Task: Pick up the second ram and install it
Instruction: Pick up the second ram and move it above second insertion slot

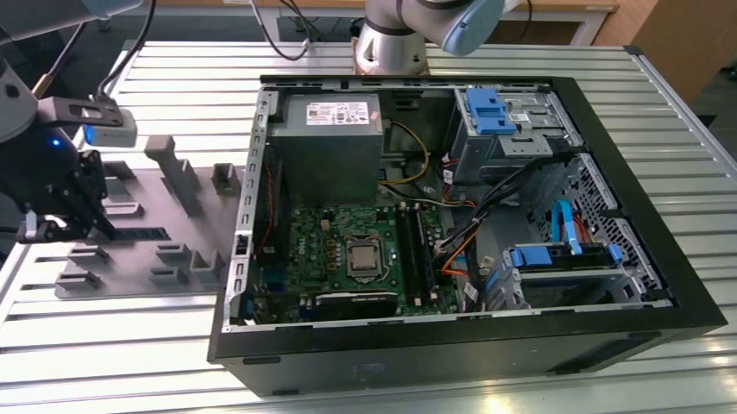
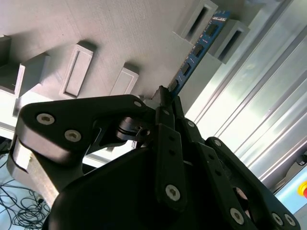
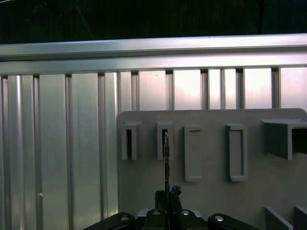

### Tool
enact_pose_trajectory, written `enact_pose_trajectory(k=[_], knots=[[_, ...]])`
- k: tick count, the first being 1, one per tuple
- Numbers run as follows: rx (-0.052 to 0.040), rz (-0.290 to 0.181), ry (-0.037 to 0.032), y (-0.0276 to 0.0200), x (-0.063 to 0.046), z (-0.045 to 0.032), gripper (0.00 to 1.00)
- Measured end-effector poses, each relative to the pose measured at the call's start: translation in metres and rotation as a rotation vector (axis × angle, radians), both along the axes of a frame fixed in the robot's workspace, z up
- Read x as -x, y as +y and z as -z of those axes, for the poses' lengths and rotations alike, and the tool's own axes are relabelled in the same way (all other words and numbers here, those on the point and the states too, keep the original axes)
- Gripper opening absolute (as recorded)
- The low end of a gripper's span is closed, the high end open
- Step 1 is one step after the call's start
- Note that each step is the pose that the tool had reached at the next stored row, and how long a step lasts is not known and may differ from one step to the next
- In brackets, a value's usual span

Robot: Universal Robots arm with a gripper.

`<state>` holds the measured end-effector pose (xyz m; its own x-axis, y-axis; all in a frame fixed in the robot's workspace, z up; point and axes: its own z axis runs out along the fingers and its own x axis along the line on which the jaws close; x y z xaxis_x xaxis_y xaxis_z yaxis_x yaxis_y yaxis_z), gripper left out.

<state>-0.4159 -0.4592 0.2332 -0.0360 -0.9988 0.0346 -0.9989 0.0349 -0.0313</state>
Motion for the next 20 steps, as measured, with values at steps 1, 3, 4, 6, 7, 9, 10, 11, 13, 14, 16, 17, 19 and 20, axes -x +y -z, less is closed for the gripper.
enact_pose_trajectory(k=[1,3,4,6,7,9,10,11,13,14,16,17,19,20], knots=[[0.0000,0.000,0.0000,0.0000,0.0000,-0.0005,0.14],[0.0000,0.000,0.0000,0.0000,0.0000,-0.0014,0.14],[0.0000,0.000,0.0000,0.0000,0.0000,-0.0019,0.14],[0.0000,0.000,0.0000,0.0000,0.0000,-0.0027,0.14],[0.0000,0.000,0.0000,0.0000,0.0000,-0.0032,0.14],[-0.0001,0.000,-0.0001,0.0000,0.0000,-0.0040,0.14],[0.0000,0.000,0.0000,0.0000,0.0000,-0.0044,0.14],[0.0001,0.000,0.0001,0.0000,0.0000,-0.0049,0.14],[0.0000,0.000,0.0000,0.0000,0.0000,-0.0057,0.14],[0.0000,0.000,0.0000,0.0000,0.0000,-0.0061,0.14],[0.0001,0.000,0.0001,0.0000,0.0000,-0.0072,0.14],[0.0000,0.000,0.0000,0.0000,0.0000,-0.0076,0.14],[0.0000,0.000,0.0000,0.0000,0.0000,-0.0086,0.14],[0.0000,0.000,-0.0001,0.0000,0.0000,-0.0091,0.14]])
